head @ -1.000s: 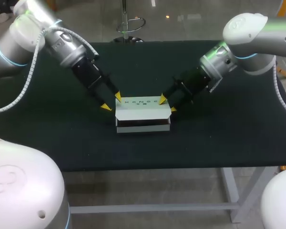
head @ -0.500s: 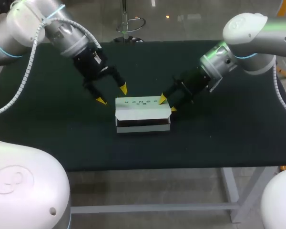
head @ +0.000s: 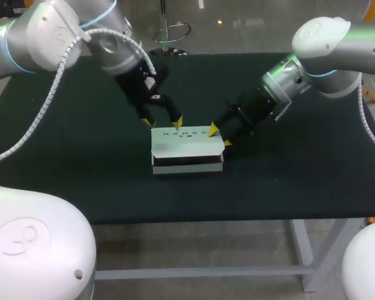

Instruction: Assemble the packaging by folding the flat box into shape, placing the metal phone stand inside, and closing the box properly

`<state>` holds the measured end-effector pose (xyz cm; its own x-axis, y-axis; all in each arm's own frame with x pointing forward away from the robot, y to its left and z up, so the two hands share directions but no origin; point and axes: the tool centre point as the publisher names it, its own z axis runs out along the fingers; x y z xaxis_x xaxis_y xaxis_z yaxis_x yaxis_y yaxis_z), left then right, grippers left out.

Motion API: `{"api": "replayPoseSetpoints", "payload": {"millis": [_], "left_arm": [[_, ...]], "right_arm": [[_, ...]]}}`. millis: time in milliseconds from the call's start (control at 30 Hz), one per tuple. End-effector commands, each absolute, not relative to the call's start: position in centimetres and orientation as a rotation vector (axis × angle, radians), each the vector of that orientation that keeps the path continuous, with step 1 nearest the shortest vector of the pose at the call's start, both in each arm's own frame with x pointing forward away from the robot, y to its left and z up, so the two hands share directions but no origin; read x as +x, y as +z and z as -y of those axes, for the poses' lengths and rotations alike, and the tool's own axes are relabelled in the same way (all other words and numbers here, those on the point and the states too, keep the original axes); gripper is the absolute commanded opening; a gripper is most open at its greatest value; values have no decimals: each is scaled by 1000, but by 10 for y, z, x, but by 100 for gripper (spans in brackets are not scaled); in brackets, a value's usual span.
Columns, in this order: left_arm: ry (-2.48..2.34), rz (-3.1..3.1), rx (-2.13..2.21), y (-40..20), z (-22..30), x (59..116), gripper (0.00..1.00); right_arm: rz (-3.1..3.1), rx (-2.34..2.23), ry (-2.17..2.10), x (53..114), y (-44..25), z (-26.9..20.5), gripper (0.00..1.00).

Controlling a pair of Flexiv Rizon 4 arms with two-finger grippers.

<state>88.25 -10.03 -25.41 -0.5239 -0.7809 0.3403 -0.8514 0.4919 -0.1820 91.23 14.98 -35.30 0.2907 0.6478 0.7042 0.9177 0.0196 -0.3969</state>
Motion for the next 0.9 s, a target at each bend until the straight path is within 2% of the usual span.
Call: {"api": "replayPoseSetpoints", "payload": {"millis": [33, 100, 533, 667, 900], "left_arm": [[324, 3122, 714, -259, 106, 877, 100], [278, 3221, 511, -262, 106, 877, 100], [278, 3221, 511, -262, 106, 877, 100], [231, 3266, 204, -270, 109, 870, 100], [271, 3186, 40, -282, 112, 871, 100]], "right_arm": [[1436, -1699, -392, 915, -354, -150, 46], [1436, -1699, -392, 915, -354, -150, 46], [1436, -1699, -392, 915, -354, -150, 46], [1436, -1699, -392, 915, -354, -150, 46], [1436, -1699, -392, 915, -354, -150, 45]]}}
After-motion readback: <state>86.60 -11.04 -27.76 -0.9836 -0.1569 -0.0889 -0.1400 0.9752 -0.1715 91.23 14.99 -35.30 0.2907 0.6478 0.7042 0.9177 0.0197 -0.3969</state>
